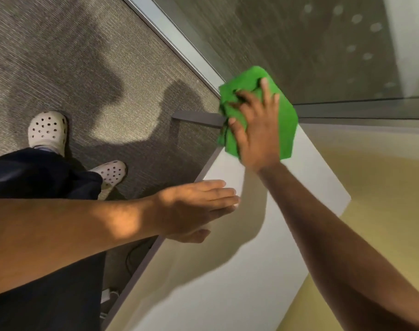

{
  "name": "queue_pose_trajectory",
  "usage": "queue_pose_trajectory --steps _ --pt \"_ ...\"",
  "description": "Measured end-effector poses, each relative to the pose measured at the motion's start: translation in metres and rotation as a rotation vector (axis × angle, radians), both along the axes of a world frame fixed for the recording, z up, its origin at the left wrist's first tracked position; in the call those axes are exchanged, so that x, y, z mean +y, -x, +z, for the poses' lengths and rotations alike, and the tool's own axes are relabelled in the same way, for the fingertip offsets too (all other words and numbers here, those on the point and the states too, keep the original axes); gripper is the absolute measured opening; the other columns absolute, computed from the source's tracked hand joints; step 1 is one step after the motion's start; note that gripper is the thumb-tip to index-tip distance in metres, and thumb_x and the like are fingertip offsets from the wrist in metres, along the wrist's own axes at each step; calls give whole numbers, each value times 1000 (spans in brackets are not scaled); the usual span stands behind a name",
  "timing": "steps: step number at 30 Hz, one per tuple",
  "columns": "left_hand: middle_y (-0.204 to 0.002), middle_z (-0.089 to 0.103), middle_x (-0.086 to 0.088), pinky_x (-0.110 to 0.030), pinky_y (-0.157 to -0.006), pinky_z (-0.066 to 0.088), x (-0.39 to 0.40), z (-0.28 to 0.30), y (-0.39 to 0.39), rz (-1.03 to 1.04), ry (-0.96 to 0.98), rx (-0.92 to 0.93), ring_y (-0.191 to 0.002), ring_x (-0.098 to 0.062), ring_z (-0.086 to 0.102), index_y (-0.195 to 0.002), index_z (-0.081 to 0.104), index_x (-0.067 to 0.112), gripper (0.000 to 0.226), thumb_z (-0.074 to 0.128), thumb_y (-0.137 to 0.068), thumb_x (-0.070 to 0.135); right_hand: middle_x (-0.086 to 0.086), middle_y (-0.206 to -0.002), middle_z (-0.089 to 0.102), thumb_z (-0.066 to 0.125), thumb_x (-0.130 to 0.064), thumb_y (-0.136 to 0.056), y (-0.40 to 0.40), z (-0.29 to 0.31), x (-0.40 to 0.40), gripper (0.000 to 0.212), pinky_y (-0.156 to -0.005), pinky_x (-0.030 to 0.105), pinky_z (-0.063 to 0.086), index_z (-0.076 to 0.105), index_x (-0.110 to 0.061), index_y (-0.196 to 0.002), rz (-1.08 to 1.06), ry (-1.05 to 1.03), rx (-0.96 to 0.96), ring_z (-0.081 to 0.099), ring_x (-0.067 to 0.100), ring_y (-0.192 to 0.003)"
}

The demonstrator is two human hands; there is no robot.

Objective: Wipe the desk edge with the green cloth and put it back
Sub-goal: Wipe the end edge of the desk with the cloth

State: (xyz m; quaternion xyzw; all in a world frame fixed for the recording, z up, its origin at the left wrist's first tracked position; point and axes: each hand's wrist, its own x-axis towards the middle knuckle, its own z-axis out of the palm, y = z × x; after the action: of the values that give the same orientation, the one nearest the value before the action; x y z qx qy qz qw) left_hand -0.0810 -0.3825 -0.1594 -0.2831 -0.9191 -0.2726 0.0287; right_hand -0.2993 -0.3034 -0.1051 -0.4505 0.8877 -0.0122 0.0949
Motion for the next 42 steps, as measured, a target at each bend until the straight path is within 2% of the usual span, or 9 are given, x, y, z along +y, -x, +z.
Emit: queue_pose_trajectory --steps 7,14,19,25,27,32,36,40,42 --pt "-170 38 -12 -46 -134 17 -14 15 7 -67 -31 -60 -159 -29 33 -155 52 10 79 62 -91 55 13 -132 69 33 -51 -110 10 4 19 57 -129 63 15 68 -12 -131 419 -83 -12 50 37 -147" --pt "-178 18 -9 -44 -134 -2 -12 16 8 -133 70 -157 -166 -26 11 -166 27 17 80 40 -100 60 4 -148 59 41 -43 -109 27 -2 -16 42 -130 56 20 69 -15 -125 -236 11 89 35 33 -157" --pt "-178 14 -5 -39 -129 -1 -10 17 8 -151 105 -152 -165 -27 13 -168 21 20 78 38 -103 59 5 -130 69 44 -42 -110 -54 -5 25 40 -132 60 14 71 -14 -119 140 -5 9 38 34 -156" --pt "-179 14 -4 -40 -128 -16 -10 19 5 -130 108 -154 -166 -24 7 -168 24 21 79 37 -101 60 15 -106 67 42 -46 -110 14 -3 15 47 -131 54 19 71 -8 -111 422 -55 48 62 37 -121" --pt "-178 15 -6 -41 -132 -13 -11 19 4 -120 76 -167 -166 -24 9 -168 27 18 79 38 -100 58 16 -112 66 43 -46 -109 43 1 2 48 -129 53 25 72 -8 -112 254 -35 44 59 37 -126" --pt "-177 23 -9 -44 -135 1 -13 20 5 -120 29 -184 -165 -27 15 -164 35 14 80 46 -97 56 8 -119 65 42 -54 -102 43 0 -23 45 -95 45 47 65 -18 -116 -362 -5 63 61 32 -113" --pt "-174 30 -11 -43 -134 3 -14 20 6 -108 -1 -158 -163 -27 21 -161 40 13 80 51 -95 56 13 -115 70 42 -54 -106 34 -3 -12 50 -96 46 43 63 -9 -109 -668 76 113 61 36 -112" --pt "-170 38 -11 -42 -134 7 -18 21 8 -103 -17 -97 -160 -28 27 -158 48 12 81 58 -92 57 13 -139 66 28 -52 -110 53 7 -12 55 -110 44 39 62 -19 -137 -892 -166 79 56 38 -131" --pt "-170 39 -11 -42 -134 8 -17 22 7 -104 -14 -102 -160 -28 27 -158 48 12 81 58 -92 56 13 -139 67 26 -54 -108 54 8 -25 59 -112 43 40 66 -20 -136 -967 -152 41 57 37 -133"
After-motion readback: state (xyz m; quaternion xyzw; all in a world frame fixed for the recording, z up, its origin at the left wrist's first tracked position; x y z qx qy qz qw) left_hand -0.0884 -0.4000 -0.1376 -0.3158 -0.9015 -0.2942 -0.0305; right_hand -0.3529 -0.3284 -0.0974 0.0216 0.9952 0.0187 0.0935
